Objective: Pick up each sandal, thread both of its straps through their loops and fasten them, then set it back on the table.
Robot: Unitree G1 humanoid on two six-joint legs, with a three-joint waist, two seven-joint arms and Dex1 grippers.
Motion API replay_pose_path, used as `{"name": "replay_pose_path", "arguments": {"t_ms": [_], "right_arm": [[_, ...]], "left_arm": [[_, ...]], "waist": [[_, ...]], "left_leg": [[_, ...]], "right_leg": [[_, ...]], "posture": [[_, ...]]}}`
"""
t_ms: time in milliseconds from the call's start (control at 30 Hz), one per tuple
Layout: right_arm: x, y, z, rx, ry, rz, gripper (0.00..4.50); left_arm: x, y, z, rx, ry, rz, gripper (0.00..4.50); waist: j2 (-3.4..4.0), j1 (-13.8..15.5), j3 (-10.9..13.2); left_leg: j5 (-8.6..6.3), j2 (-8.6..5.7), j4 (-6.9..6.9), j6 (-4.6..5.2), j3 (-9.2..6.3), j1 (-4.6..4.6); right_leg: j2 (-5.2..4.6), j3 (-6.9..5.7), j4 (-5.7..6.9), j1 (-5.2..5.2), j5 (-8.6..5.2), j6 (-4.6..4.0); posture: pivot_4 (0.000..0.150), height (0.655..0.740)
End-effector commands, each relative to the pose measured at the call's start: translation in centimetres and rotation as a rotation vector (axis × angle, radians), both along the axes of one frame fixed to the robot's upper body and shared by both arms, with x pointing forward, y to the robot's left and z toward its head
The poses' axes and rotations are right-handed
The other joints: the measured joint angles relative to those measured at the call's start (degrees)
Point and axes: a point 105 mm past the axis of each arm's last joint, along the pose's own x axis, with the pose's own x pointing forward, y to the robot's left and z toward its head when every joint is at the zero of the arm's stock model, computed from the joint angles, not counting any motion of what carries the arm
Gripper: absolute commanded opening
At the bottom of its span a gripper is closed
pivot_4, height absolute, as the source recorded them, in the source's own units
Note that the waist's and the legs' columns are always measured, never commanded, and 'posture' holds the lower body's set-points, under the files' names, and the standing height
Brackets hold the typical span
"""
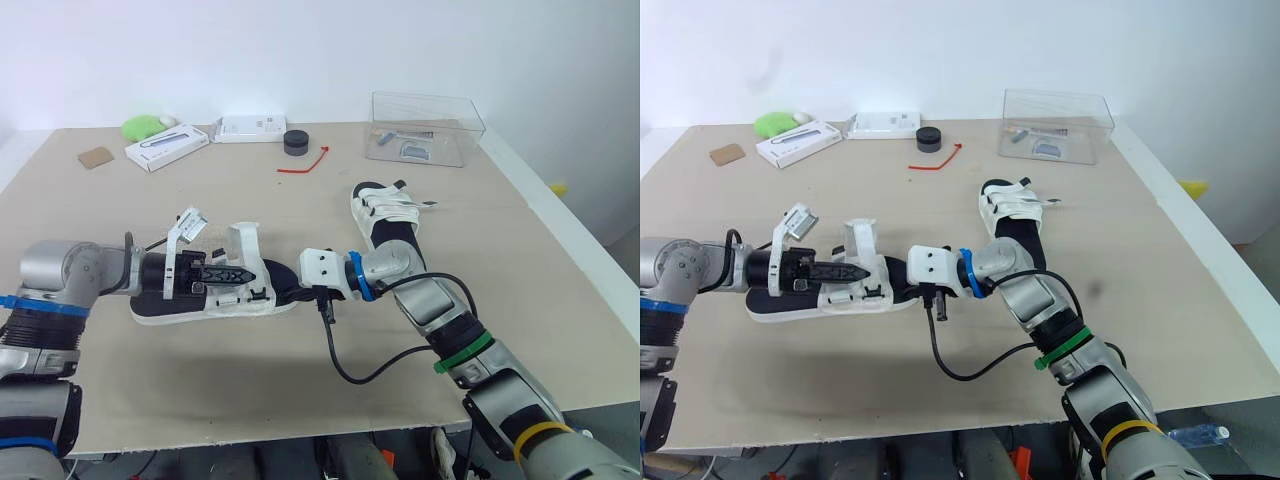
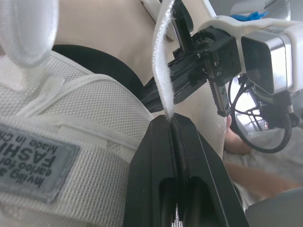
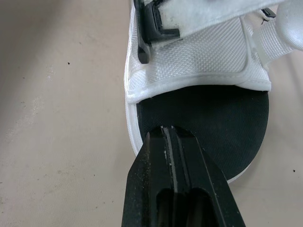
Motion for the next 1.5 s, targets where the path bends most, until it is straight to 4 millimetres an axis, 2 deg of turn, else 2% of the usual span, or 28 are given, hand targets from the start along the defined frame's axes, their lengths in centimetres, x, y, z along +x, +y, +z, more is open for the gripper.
{"name": "replay_pose_path", "arguments": {"t_ms": [33, 200, 467, 833, 867, 967, 1000, 1100, 1267, 1500], "right_arm": [[0.1, -0.6, -1.0, -0.038, 0.025, -0.02, 0.0], [0.2, -0.6, -0.9, -0.037, 0.025, -0.02, 0.0], [0.2, -0.5, -0.9, -0.036, 0.024, -0.019, 0.0], [0.2, -0.5, -1.0, -0.04, 0.024, -0.018, 0.0], [0.2, -0.6, -1.0, -0.041, 0.023, -0.017, 0.0], [0.2, -0.6, -1.0, -0.041, 0.022, -0.016, 0.0], [0.2, -0.6, -1.0, -0.041, 0.021, -0.016, 0.0], [0.2, -0.6, -1.0, -0.042, 0.02, -0.017, 0.0], [0.2, -0.6, -1.0, -0.043, 0.018, -0.015, 0.0], [0.1, -0.6, -1.0, -0.045, 0.018, -0.012, 0.0]], "left_arm": [[0.1, 0.6, -0.3, 0.062, -0.02, 0.001, 0.05], [-0.2, 0.6, 0.0, 0.047, -0.013, -0.024, 0.05], [-0.6, 0.5, -0.6, 0.088, -0.025, -0.058, 0.05], [-0.9, 0.1, 0.2, 0.064, -0.092, -0.098, 0.05], [-0.9, 0.0, 0.6, 0.059, -0.122, -0.109, 0.59], [-1.1, -0.1, 1.1, 0.062, -0.165, -0.129, 1.46], [-1.1, 0.0, 1.3, 0.06, -0.166, -0.131, 2.05], [-0.4, 0.3, 1.8, 0.049, -0.179, -0.095, 2.05], [1.7, 0.6, 2.7, 0.013, -0.229, 0.014, 2.05], [2.8, 0.2, 3.6, -0.035, -0.254, 0.059, 2.05]], "waist": [[0.0, 0.0, 0.0], [0.0, 0.0, 0.0], [0.0, -0.02, 0.0], [0.0, -0.02, 0.0], [0.0, -0.02, 0.0], [0.0, -0.02, 0.0], [0.0, -0.02, 0.0], [0.0, -0.01, 0.0], [0.0, 0.0, 0.0], [0.0, 0.0, 0.0]], "left_leg": [[0.0, 0.0, 0.0, 0.0, 0.0, 0.0], [0.0, 0.0, 0.0, 0.0, 0.01, 0.0], [-0.01, 0.01, 0.0, 0.01, 0.0, 0.01], [-0.01, 0.01, 0.0, 0.01, 0.01, 0.01], [-0.01, 0.01, 0.0, 0.01, 0.01, 0.01], [-0.01, 0.01, 0.0, 0.01, 0.01, 0.01], [-0.01, 0.01, 0.0, 0.01, 0.01, 0.01], [0.0, 0.0, 0.0, 0.01, 0.01, 0.01], [0.0, 0.0, 0.03, 0.01, 0.02, 0.0], [-0.01, 0.0, 0.04, 0.03, 0.01, -0.03]], "right_leg": [[0.0, -0.01, 0.0, 0.0, 0.0, 0.0], [0.01, -0.01, 0.0, 0.0, 0.0, 0.0], [0.02, 0.01, 0.0, 0.0, -0.01, 0.0], [0.02, 0.03, 0.0, 0.0, -0.01, 0.01], [0.02, 0.03, 0.0, 0.0, -0.01, 0.01], [0.01, 0.04, 0.0, 0.0, -0.01, 0.01], [0.01, 0.04, 0.0, 0.0, -0.01, 0.01], [0.01, 0.02, 0.01, 0.0, 0.0, 0.01], [0.01, -0.01, 0.01, 0.0, 0.0, 0.02], [0.0, 0.03, 0.0, 0.0, 0.0, 0.03]], "posture": [[0.15, 0.7261], [0.15, 0.7261], [0.15, 0.7261], [0.15, 0.7261], [0.15, 0.7261], [0.15, 0.7261], [0.15, 0.7261], [0.15, 0.7261], [0.15, 0.7261], [0.15, 0.7261]]}}
